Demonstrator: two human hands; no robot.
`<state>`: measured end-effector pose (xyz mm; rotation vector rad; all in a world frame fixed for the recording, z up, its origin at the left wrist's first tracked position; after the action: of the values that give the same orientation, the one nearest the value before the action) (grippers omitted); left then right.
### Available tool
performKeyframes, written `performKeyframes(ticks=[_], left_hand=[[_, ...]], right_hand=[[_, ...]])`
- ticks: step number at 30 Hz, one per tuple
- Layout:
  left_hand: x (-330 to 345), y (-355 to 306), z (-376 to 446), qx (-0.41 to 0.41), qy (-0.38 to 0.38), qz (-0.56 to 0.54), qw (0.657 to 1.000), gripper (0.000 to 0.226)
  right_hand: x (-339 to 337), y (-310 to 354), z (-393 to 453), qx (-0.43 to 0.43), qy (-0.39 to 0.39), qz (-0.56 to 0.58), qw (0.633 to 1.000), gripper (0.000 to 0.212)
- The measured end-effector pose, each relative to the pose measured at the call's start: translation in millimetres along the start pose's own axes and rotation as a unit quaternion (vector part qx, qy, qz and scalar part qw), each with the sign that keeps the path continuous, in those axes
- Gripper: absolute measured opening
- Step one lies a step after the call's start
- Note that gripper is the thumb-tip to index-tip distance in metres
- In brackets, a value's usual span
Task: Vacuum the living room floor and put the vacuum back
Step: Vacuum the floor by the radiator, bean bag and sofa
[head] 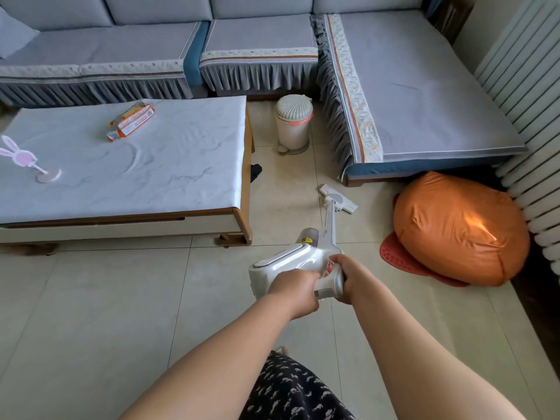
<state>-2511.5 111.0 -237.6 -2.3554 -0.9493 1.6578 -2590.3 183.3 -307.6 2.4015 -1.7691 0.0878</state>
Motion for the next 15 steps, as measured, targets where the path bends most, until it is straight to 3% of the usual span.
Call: performKeyframes(ticks=[8, 15], left_hand=[[17, -37, -33, 0.009, 0.027, 0.074, 0.997, 0.028], [28, -74, -32, 0.043, 0.057, 0.150, 0.986, 0.020]], right_hand=[[-38, -41, -16, 0.017, 0.020, 0.017, 0.999, 0.018], [-67, -50, -13, 0.034, 0.089, 0.106, 0.990, 0.017]])
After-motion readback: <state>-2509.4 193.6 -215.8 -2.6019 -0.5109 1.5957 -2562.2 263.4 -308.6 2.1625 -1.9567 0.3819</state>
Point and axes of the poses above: each hand's wrist, its own z-axis towards the middle knuckle, its own x-axis out of the palm, y = z × x, the point moved 8 cm from there along z, towards the middle knuckle, and after that the axes turned 10 degrees about x, right-handed, at the moved point
